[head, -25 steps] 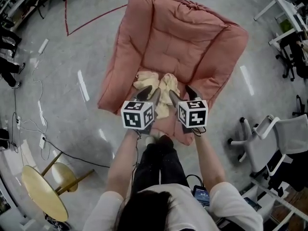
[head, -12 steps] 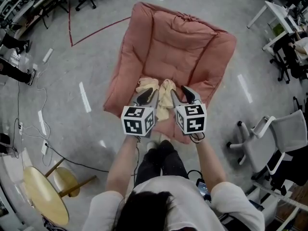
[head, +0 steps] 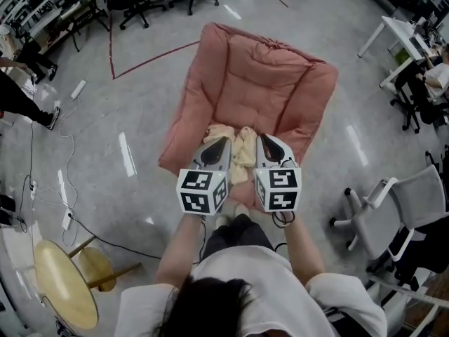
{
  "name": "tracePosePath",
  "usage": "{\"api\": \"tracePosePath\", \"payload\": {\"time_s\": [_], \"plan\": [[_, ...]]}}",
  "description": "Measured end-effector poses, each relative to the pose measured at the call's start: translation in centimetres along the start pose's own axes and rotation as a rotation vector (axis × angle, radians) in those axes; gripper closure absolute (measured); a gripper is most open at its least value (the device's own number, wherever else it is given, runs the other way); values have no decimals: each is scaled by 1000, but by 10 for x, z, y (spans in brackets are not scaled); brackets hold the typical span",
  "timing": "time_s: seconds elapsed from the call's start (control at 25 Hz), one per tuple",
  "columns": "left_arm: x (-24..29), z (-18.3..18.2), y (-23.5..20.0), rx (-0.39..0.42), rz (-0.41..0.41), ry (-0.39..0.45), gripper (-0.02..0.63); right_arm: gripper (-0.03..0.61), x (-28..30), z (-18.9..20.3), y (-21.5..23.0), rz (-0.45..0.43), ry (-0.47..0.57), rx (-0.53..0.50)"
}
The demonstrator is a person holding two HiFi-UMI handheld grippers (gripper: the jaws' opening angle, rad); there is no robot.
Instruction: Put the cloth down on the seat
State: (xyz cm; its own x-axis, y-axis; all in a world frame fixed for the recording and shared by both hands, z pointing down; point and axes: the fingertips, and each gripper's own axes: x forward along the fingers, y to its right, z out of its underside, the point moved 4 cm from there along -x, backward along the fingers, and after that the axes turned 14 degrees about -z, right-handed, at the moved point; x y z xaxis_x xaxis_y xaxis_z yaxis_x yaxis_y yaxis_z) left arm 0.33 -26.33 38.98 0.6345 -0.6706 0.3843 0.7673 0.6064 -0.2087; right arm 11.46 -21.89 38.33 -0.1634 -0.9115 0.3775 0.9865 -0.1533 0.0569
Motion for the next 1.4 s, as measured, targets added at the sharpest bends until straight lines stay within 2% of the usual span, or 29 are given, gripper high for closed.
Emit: {"api": "tracePosePath", "payload": {"time_s": [0.08,0.32,0.76,1.4], "plan": [[-10,-2,2,8,-13,8,580,549,-9,-2,-7,-2,15,12],[-26,19,15,-48,-13,-30,581,551,-30,11,-16,3,12,67],[-33,27,32,7,2,-60,581,551,-40,18,-26,-18,-10,60],[-37,37,33,36,36,-84,583,551,-37,24,-37,-19,-29,56]]}}
